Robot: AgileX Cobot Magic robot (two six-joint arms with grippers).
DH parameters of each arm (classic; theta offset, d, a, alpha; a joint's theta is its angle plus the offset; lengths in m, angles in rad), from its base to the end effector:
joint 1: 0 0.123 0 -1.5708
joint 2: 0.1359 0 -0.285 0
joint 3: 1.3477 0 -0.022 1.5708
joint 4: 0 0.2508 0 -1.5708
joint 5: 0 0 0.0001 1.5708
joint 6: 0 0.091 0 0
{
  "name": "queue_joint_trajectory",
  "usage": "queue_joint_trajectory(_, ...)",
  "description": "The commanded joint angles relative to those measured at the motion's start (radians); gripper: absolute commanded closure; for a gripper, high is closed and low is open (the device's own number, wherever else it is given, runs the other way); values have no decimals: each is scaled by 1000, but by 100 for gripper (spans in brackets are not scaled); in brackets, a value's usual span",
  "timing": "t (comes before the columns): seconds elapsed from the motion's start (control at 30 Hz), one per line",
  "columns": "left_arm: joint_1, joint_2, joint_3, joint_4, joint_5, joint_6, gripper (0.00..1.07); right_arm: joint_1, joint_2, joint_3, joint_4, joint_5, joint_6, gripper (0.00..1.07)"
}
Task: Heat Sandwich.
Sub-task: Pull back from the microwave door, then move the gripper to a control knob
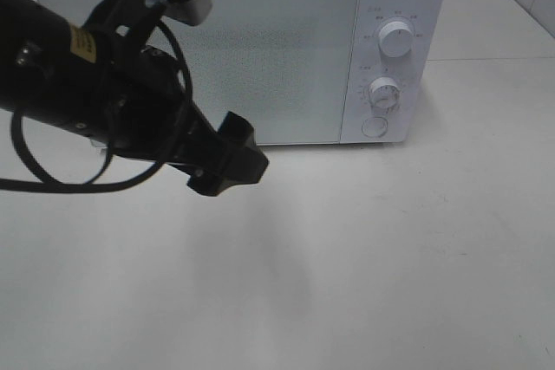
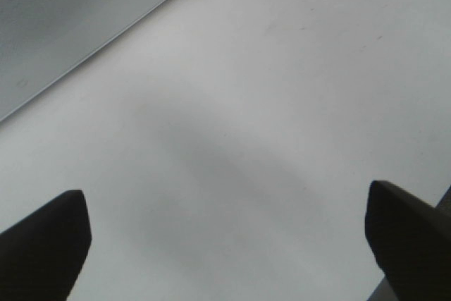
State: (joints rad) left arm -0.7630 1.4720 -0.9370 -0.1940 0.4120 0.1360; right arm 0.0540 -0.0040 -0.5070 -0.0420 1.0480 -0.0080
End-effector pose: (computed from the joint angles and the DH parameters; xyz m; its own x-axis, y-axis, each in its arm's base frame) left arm 0.2161 -0.2164 0.2506 -0.5745 0.4912 -0.6548 0.7022 0.7068 -0.0858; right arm -0.0056 -0.0036 0.2803 -0.4330 -0.0524 -0.8999 -0.0338 0.9986 -0.0419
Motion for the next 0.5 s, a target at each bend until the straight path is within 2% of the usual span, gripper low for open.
queue_joint_trajectory(0.03, 90, -42, 4, 7, 97, -34, 3, -7, -26, 3, -5, -11, 8, 32)
queue_joint_trajectory(0.13, 162, -65, 4, 12, 136, -34, 3, -7, -26, 3, -5, -11, 8, 32)
queue_joint_trajectory(0.17, 162, -65, 4, 12, 136, -34, 3, -7, -26, 3, -5, -11, 8, 32)
queue_joint_trajectory(0.3, 316, -116, 8, 15, 193, -33, 3, -7, -26, 3, -5, -11, 8, 32)
queue_joint_trajectory(0.33, 316, -116, 8, 15, 193, -33, 3, -7, -26, 3, -5, -11, 8, 32)
queue_joint_trajectory(0.43, 401, -150, 19, 15, 215, -30, 3, -7, -26, 3, -5, -11, 8, 32)
queue_joint_trajectory(0.47, 453, -180, 39, 27, 221, -30, 3, -7, -26, 3, -5, -11, 8, 32)
queue_joint_trajectory(0.5, 453, -180, 39, 27, 221, -30, 3, -7, -26, 3, -5, -11, 8, 32)
